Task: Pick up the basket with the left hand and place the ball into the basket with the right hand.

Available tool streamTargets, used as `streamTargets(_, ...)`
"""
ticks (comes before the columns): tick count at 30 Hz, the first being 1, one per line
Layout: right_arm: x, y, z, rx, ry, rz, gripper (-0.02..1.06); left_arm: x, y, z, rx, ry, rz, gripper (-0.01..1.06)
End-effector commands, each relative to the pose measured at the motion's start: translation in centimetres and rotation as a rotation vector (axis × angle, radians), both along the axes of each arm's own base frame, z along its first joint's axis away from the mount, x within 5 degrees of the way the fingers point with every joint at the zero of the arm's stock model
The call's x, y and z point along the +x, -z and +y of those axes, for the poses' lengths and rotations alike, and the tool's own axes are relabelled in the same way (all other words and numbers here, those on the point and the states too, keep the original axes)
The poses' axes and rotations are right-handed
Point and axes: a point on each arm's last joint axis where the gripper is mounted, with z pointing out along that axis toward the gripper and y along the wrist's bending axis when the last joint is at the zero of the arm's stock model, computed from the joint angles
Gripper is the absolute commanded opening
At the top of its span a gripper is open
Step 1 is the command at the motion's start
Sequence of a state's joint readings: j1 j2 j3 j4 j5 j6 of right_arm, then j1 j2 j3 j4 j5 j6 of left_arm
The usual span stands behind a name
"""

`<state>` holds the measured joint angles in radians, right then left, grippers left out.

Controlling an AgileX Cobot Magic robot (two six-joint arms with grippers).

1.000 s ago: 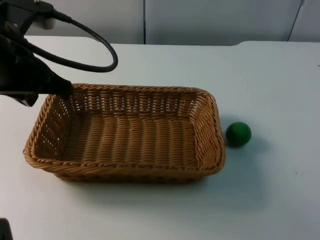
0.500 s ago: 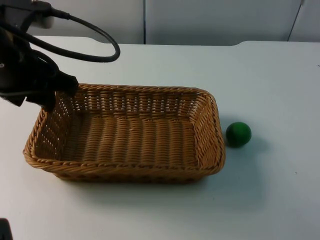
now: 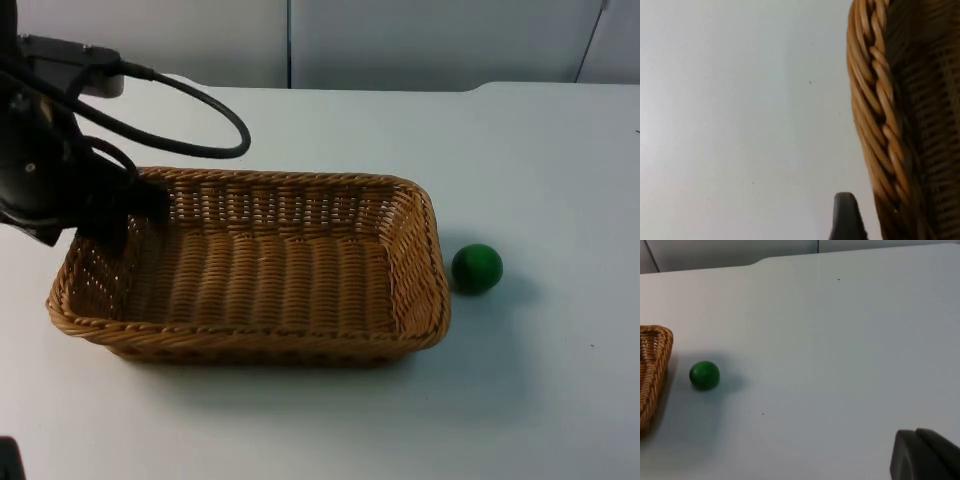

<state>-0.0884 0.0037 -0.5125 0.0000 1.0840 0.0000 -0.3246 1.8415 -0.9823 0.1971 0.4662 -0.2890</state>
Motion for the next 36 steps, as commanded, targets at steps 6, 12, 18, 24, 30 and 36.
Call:
streamTargets(6, 0.0, 0.1, 0.0, -0.007, -0.007, -0.003, 0.0, 0.8, 1.6, -0.6, -0.007, 0.029, -0.025, 0.55)
streamTargets(12, 0.0, 0.1, 0.0, -0.007, -0.007, -0.003, 0.0, 1.3, 2.8, 0.5, -0.004, -0.001, -0.014, 0.55)
streamTargets(18, 0.0, 0.1, 0.0, -0.007, -0.007, -0.003, 0.0, 1.9, 2.8, 2.7, -0.018, -0.085, -0.021, 0.43)
streamTargets(24, 0.0, 0.1, 0.0, -0.007, -0.007, -0.003, 0.0, 2.0, 2.8, 3.3, -0.013, -0.104, -0.017, 0.0)
streamTargets(30, 0.0, 0.1, 0.0, -0.007, -0.007, -0.003, 0.0, 2.1, 2.7, 3.3, -0.025, -0.12, -0.021, 0.0)
streamTargets(36, 0.0, 0.1, 0.0, -0.007, -0.007, -0.003, 0.0, 1.9, 2.0, 3.2, -0.047, -0.147, -0.023, 0.0)
